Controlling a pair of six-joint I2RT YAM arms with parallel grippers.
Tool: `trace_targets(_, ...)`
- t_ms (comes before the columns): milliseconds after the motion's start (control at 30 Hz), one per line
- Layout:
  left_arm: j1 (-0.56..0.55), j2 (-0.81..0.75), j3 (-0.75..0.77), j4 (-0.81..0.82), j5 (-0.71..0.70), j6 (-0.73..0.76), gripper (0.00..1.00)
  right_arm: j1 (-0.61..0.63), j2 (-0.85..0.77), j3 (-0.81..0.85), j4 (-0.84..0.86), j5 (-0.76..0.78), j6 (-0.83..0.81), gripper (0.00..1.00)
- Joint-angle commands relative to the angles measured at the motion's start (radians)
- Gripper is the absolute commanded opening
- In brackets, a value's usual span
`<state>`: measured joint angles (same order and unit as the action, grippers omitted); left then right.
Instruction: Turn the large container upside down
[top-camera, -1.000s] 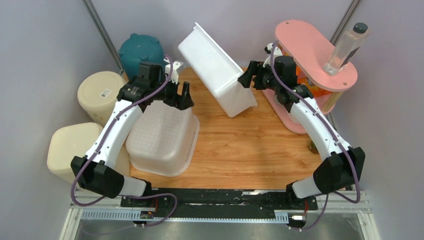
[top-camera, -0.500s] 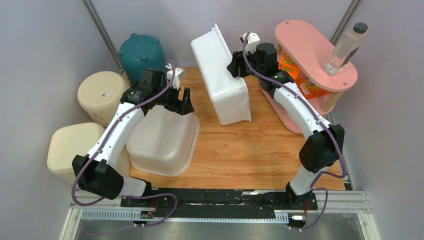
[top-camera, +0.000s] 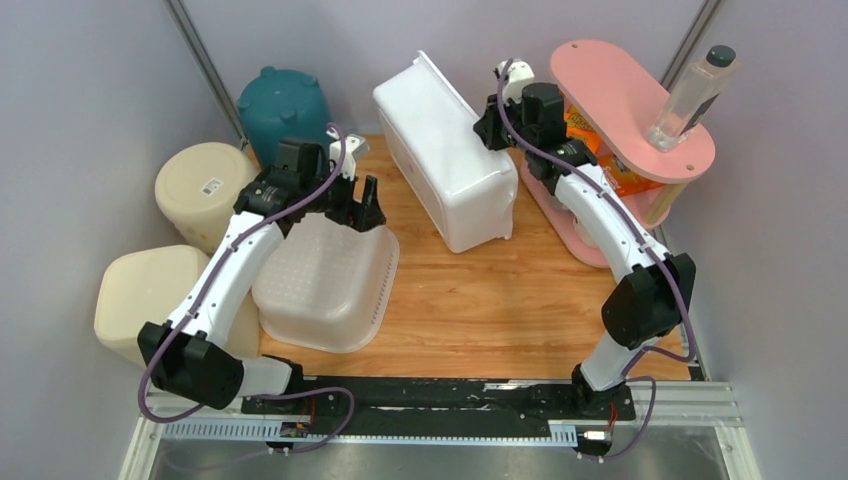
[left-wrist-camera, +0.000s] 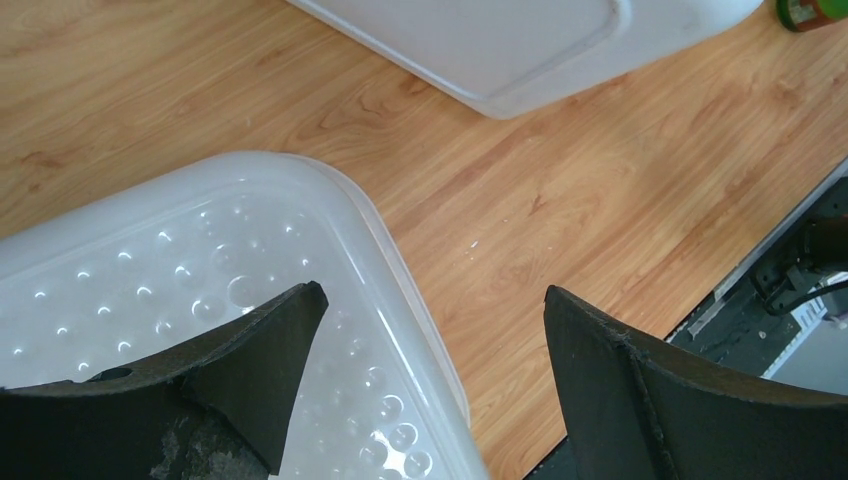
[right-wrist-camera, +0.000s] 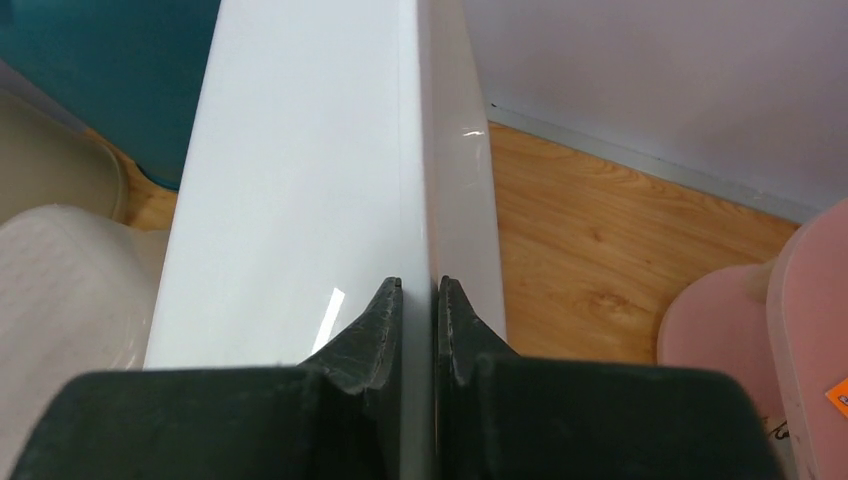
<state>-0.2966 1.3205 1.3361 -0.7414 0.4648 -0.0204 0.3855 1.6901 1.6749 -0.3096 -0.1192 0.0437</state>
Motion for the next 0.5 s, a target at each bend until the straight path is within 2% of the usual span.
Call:
trace_targets(0,0.003,-0.045,0.023,-0.028,-0.013,0.046,0.92,-0.071,-0.079,0.018,-0.133,-0.139,0.233,0.0)
trace_targets(133,0.002,-0.053,0.03,-0.061,-0.026,0.08,0.92,-0.143,-0.137,-0.027,-0.169,-0.253,0.336,0.0)
trace_targets(300,0.002,-0.062,0.027,-0.082,-0.049,0.107,0.92,-0.235,-0.213,-0.187,-0.144,-0.518,0.477,0.0)
trace_targets(467,0.003,-0.049,0.042,-0.112,-0.063,0.124,0.92,-0.242,-0.253,-0.402,-0.129,-0.536,0.486,0.0)
